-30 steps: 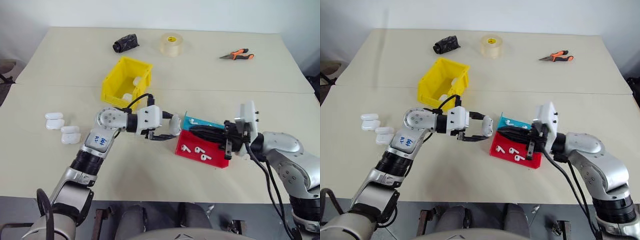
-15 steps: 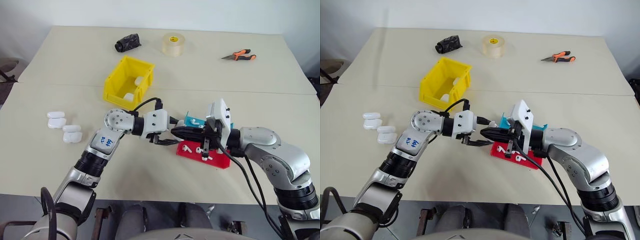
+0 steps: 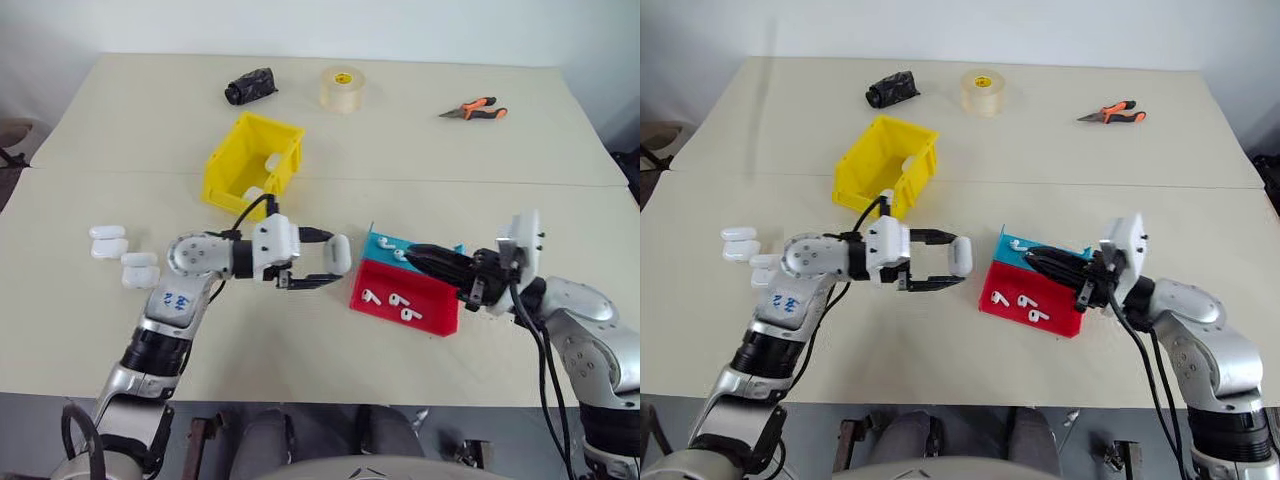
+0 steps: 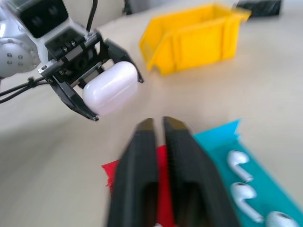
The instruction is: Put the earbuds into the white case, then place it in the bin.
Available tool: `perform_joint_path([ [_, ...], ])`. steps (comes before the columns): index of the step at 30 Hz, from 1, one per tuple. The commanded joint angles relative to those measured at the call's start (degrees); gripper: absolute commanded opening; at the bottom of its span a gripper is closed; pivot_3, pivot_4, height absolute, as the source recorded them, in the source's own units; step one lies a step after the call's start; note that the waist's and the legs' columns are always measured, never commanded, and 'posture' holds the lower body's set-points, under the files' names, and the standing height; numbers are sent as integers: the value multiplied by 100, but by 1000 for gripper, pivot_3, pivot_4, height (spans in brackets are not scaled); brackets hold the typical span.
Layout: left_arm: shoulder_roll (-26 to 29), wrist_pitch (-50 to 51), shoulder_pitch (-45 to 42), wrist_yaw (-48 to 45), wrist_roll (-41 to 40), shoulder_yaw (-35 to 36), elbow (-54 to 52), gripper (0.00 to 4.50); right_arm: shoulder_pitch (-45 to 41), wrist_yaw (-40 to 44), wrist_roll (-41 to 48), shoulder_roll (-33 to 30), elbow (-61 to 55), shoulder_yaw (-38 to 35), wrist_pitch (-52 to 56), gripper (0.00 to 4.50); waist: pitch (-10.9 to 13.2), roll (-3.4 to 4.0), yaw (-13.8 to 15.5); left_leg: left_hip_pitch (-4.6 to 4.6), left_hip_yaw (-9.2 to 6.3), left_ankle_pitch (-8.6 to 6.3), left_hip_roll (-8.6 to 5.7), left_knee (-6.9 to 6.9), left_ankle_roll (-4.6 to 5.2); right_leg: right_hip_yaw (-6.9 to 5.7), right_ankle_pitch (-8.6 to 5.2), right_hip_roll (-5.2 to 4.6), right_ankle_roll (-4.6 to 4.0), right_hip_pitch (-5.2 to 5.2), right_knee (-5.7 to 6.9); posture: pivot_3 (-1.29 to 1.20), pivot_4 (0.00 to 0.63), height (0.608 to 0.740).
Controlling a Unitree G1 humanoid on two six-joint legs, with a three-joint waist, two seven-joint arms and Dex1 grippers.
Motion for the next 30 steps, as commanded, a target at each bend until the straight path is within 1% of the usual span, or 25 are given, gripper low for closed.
perform_joint_path([
  [1, -16, 225, 287, 725, -186, 621, -380, 2781, 109, 43, -290, 112, -161, -169, -737, 1904, 0, 0, 6, 2, 0, 0, 0, 1, 0, 0, 0, 0, 0, 1, 1, 0, 150, 740],
  [5, -240, 691, 687, 1710, -212, 1152, -692, 2781, 234, 15, -454, 216, -183, -109, -1104, 3228, 0, 0, 45, -1, -3, 0, -1, 5, 0, 1, 0, -3, 0, 2, 1, 0, 150, 740],
  [8, -429, 1049, 803, 2464, -264, 1578, -752, 2781, 191, -21, -636, 321, -193, -65, -1502, 4271, 0, -1, 46, -1, -6, 0, -2, 6, 0, -1, 0, -4, 0, 5, 2, 0, 150, 740],
  [9, -437, 1110, 757, 2609, -253, 1661, -681, 2781, 155, -42, -713, 351, -186, -43, -1630, 4478, 0, -1, 42, -1, -5, 0, -1, 6, 0, -1, 0, -3, 0, 4, 1, 0, 150, 740],
  [12, -296, 1059, 283, 2771, -102, 1713, -55, 2781, 118, -178, -716, 410, -149, 6, -1593, 4478, 0, 0, 43, 1, -4, 0, -1, 4, 0, -2, 0, -3, 0, 4, 2, 0, 150, 740],
  [14, -228, 956, -290, 2790, -36, 1664, 656, 2781, 140, -183, -773, 409, -78, 49, -1615, 4478, 0, -1, 77, 0, -5, 0, -2, 6, 0, -4, 0, -3, 0, 5, 3, 0, 150, 740],
  [20, -197, 434, -1837, 2849, 301, 1413, 2801, 2781, 96, -310, -847, 394, -72, 102, -1582, 4478, 0, -3, 31, 3, 0, 0, -7, -4, 0, -11, 0, -2, 0, 4, 0, 0, 150, 740],
  [23, -209, 299, -2183, 2642, 349, 1280, 3375, 2781, 143, -408, -832, 397, -179, 104, -1539, 4478, 0, -3, 3, 2, 2, 0, -6, -8, 0, -22, 0, -2, 0, 0, 0, 0, 150, 740],
  [25, -218, 370, -2251, 2458, 296, 1229, 3492, 3494, 221, -468, -841, 410, -256, 120, -1538, 4500, 0, -3, -28, 2, 4, 0, -6, -10, 0, -23, 0, -2, 0, -1, 0, 0, 150, 740],
  [26, -208, 379, -2254, 2367, 277, 1204, 3484, 3730, 257, -494, -843, 414, -288, 127, -1539, 4500, 0, -3, -48, 2, 4, 0, -6, -11, 0, -24, 0, -2, 0, -2, 0, 0, 150, 740],
  [28, -117, 331, -2174, 2227, 292, 1158, 3355, 4363, 318, -523, -829, 407, -323, 129, -1536, 4500, 0, -4, -92, 2, 4, 0, -6, -11, 0, -26, 0, -2, 0, -2, 0, 0, 150, 740],
  [30, 16, 207, -2039, 2102, 359, 1101, 3181, 4438, 344, -503, -829, 369, -306, 116, -1551, 4500, 0, -4, -98, 3, 1, 0, -5, -11, 0, -27, 0, -3, 0, -1, 2, 0, 150, 740],
])
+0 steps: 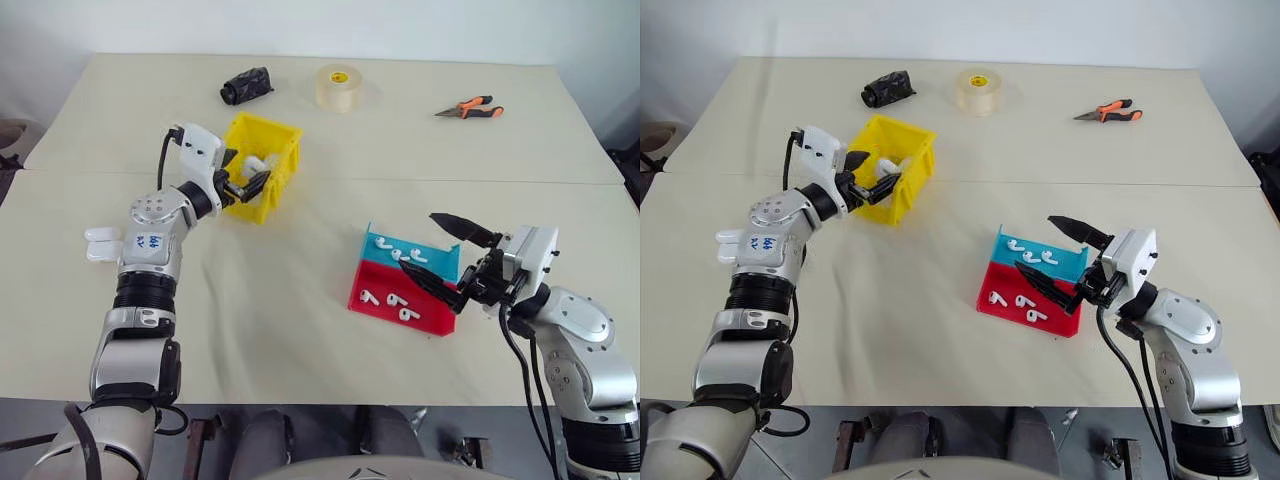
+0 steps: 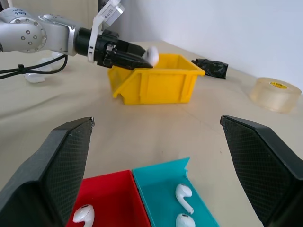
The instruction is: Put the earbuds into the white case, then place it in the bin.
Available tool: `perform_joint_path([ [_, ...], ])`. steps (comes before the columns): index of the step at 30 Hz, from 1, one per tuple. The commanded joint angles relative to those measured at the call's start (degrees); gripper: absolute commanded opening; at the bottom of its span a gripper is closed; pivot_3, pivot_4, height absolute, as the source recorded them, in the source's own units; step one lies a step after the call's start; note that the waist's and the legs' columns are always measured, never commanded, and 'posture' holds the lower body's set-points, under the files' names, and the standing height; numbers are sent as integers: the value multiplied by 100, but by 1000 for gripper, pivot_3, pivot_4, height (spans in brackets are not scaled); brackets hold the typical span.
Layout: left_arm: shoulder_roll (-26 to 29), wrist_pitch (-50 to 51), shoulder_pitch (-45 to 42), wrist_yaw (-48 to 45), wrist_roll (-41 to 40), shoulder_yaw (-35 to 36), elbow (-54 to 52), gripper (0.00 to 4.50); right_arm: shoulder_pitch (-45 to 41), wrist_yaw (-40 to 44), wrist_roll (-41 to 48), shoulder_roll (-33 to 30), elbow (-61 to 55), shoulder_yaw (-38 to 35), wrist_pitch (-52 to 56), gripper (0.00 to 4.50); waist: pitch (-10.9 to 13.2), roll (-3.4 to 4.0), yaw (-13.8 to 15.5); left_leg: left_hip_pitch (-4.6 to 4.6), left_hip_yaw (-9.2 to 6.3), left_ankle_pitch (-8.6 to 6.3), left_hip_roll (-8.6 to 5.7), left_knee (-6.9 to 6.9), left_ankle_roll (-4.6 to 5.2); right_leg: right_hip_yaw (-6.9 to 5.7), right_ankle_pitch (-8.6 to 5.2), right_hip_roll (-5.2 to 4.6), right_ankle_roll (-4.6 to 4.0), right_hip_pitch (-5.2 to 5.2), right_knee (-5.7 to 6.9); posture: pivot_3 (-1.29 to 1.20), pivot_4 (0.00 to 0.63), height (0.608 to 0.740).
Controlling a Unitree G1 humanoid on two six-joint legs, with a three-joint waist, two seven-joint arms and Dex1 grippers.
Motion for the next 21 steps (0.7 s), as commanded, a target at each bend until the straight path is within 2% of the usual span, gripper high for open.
perform_joint_path([
  [1, 239, -298, 229, -540, -47, -94, -483, 4438, 22, 38, 45, -95, -163, -115, -86, 4500, 0, 0, -9, 1, 1, 0, 0, 0, 0, 1, 0, 0, 0, 0, 0, 0, 150, 740],
  [5, 596, -564, 691, -1363, -148, -203, -955, 4438, 7, 292, 109, -334, 80, -220, -28, 4500, 0, 0, -11, 2, 2, 0, 1, 4, 0, 3, 0, -1, 0, 0, 2, 0, 150, 740],
  [7, 888, -850, 1306, -2242, -570, -115, -1609, 4438, 75, 588, 221, -594, 196, -254, 132, 4500, 0, 1, -19, 0, 2, 0, 2, 3, -1, 3, 0, -1, 0, 0, 1, 0, 150, 740],
  [10, 1145, -1198, 2076, -2796, -905, 0, -2332, 4438, 115, 889, 298, -840, 353, -295, 187, 4500, 0, 0, -18, 2, 3, 0, 4, 3, -1, 6, 0, -1, 0, -1, 0, 0, 150, 740],
  [16, 1274, -1646, 3003, -2781, -817, 6, -2863, 4438, 142, 1332, 305, -1102, 643, -413, 75, 4500, 0, 1, 59, 1, 2, 0, 7, 15, -1, 8, 0, -3, 0, 5, 0, 0, 150, 740],
  [21, 1182, -1656, 3167, -2658, -894, -7, -3017, 4438, 226, 1512, 204, -1170, 833, -466, -139, 4500, 0, 1, 136, 1, 4, 0, 6, 16, -1, 7, 0, -4, 0, 5, 1, 0, 150, 740],
])
